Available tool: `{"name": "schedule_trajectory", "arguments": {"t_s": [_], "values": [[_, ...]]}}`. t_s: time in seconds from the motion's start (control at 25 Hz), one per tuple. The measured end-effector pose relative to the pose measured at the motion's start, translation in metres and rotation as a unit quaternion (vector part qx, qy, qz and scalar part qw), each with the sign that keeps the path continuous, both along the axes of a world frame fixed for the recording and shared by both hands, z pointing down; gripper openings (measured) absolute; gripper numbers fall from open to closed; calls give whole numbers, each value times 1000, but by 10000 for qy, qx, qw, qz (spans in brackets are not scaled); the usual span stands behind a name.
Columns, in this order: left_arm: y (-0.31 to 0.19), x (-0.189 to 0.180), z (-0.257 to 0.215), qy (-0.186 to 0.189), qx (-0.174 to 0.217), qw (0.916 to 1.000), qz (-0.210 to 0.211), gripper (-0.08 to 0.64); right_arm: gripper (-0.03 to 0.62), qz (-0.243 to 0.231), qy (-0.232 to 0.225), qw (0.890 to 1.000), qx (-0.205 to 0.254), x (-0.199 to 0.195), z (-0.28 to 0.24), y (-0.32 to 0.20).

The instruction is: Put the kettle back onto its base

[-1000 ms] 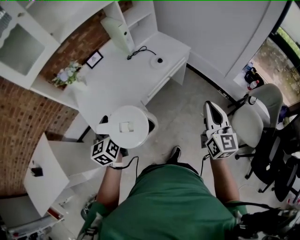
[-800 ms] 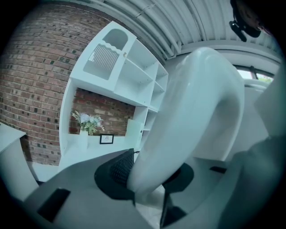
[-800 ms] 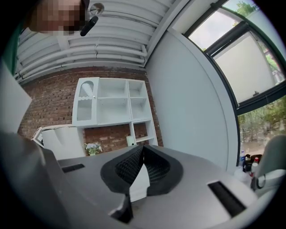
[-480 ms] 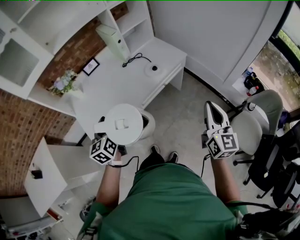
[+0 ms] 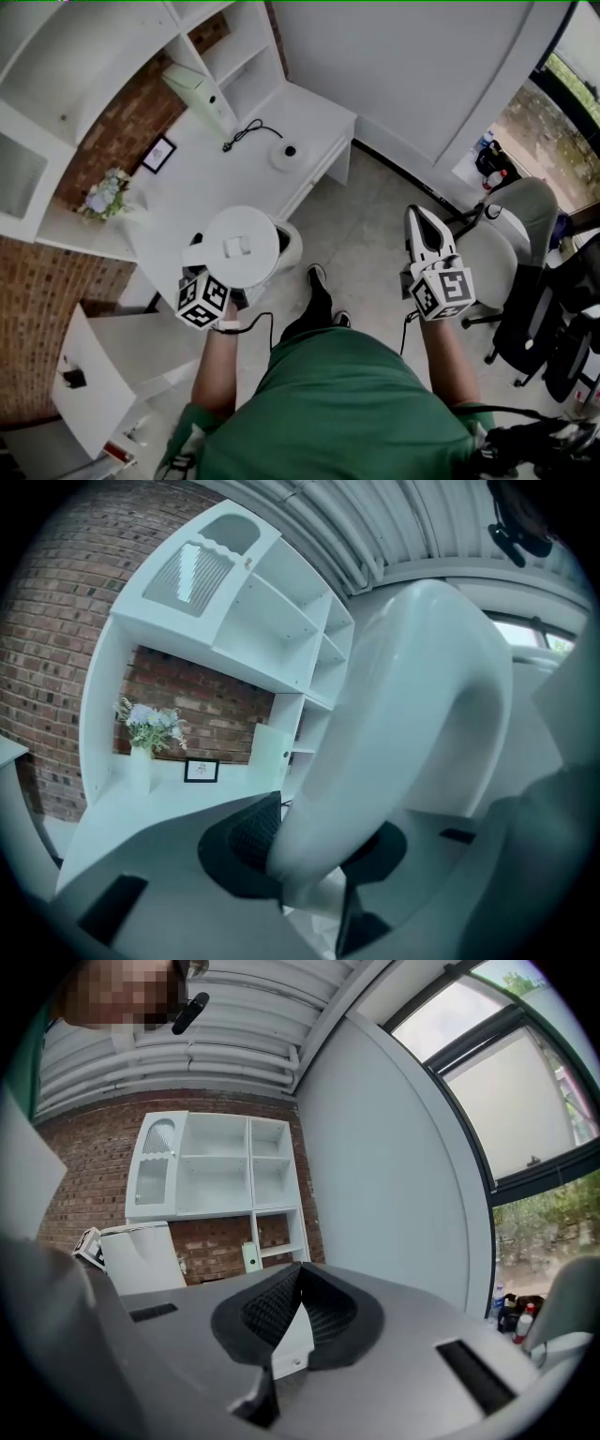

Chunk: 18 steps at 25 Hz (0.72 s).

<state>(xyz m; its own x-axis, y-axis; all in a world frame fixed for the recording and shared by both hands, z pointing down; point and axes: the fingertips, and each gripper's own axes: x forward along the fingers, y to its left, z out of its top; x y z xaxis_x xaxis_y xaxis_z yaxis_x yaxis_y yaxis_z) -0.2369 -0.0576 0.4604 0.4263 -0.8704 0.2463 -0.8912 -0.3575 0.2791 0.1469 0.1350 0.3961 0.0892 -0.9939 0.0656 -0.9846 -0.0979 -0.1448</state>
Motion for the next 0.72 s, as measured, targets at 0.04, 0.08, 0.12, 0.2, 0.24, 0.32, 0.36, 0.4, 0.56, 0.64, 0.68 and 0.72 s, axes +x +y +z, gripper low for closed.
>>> {"name": "schedule_trajectory", "arguments": {"t_s": [0.04, 0.08, 0.12, 0.2, 0.24, 0.32, 0.36, 0.4, 0.56, 0.64, 0.68, 0.72], "values": [[-10, 6, 2, 11, -2, 10000, 17, 141, 21, 43, 14, 10000, -25, 6, 1, -7], [-21, 12, 4, 25, -2, 10000, 37, 140, 21, 91, 20, 9999, -53, 12, 2, -15], [-33, 18, 5, 40, 3, 10000, 63, 141, 21, 138, 22, 9999, -86, 19, 3, -24], [-58, 29, 8, 64, 28, 9999, 128, 141, 21, 200, 29, 9997, -160, 27, 7, -44], [-70, 34, 9, 71, 41, 9998, 159, 141, 21, 218, 38, 9996, -196, 29, 9, -54], [-94, 44, 13, 80, 53, 9997, 217, 141, 21, 257, 68, 9993, -255, 35, 11, -74], [-105, 49, 15, 80, 56, 9997, 245, 141, 21, 284, 85, 9992, -275, 38, 10, -84], [-116, 54, 16, 72, 62, 9996, 272, 140, 21, 312, 102, 9990, -293, 42, 9, -93], [-161, 70, 23, -50, 61, 9992, 379, 141, 21, 395, 195, 9982, -398, 52, 3, -132], [-181, 76, 28, -87, 52, 9990, 431, 141, 21, 434, 237, 9977, -455, 56, 2, -149], [-190, 79, 31, -79, 42, 9989, 456, 141, 21, 457, 254, 9975, -478, 58, 2, -156], [-199, 82, 35, -61, 26, 9988, 479, 141, 21, 478, 267, 9973, -496, 59, 3, -163]]}}
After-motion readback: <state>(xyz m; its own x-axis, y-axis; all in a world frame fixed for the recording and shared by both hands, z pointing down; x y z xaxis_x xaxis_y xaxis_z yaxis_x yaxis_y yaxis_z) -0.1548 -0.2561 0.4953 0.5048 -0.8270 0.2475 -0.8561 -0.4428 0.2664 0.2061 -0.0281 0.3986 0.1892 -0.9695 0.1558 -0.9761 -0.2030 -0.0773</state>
